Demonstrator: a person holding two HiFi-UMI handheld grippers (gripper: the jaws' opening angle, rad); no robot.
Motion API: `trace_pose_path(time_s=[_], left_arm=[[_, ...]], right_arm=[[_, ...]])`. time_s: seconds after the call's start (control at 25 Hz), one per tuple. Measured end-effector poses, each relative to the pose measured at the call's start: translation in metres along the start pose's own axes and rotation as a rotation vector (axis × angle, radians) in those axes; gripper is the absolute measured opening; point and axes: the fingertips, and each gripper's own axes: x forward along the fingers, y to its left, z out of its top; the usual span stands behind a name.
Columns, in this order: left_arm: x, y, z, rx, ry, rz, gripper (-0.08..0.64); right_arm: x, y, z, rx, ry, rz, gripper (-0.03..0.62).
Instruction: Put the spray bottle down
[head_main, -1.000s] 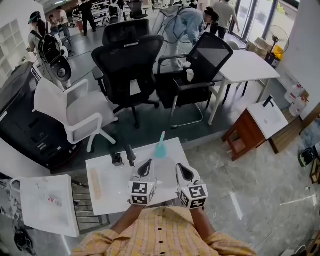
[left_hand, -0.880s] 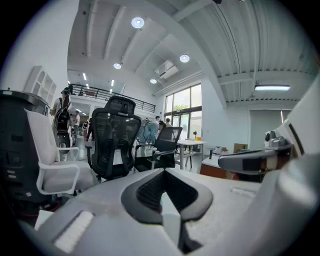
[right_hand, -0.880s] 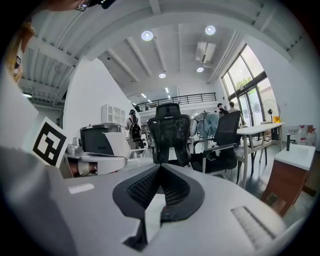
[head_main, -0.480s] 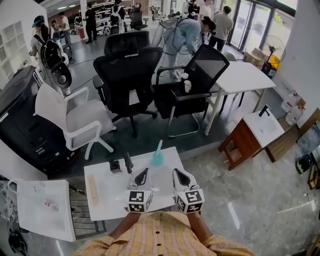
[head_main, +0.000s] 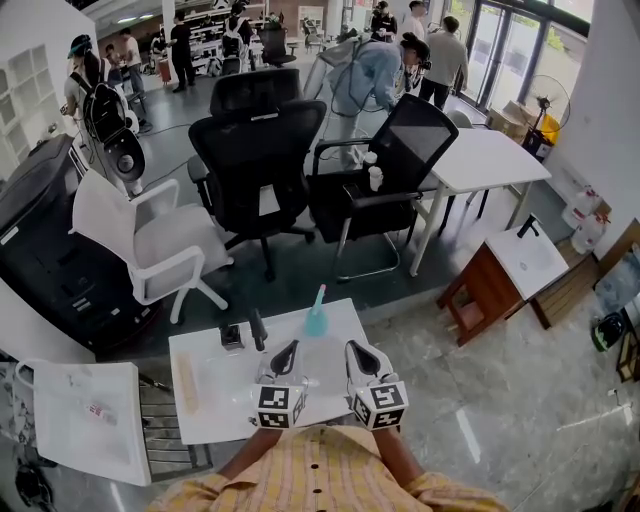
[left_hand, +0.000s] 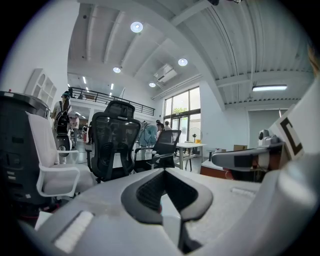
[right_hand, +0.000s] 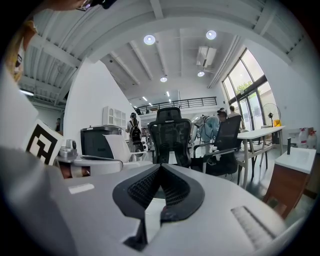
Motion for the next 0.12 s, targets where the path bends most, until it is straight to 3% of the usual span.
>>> trace_pose_path(time_s=[0.12], left_arm=[[-0.0006,0.0012,-0.0002,-0.003,0.000,-0.001,0.000]], right_arm=[[0.0008,0.0012,0.0002,-0.004,0.002,0.002,-0.002]])
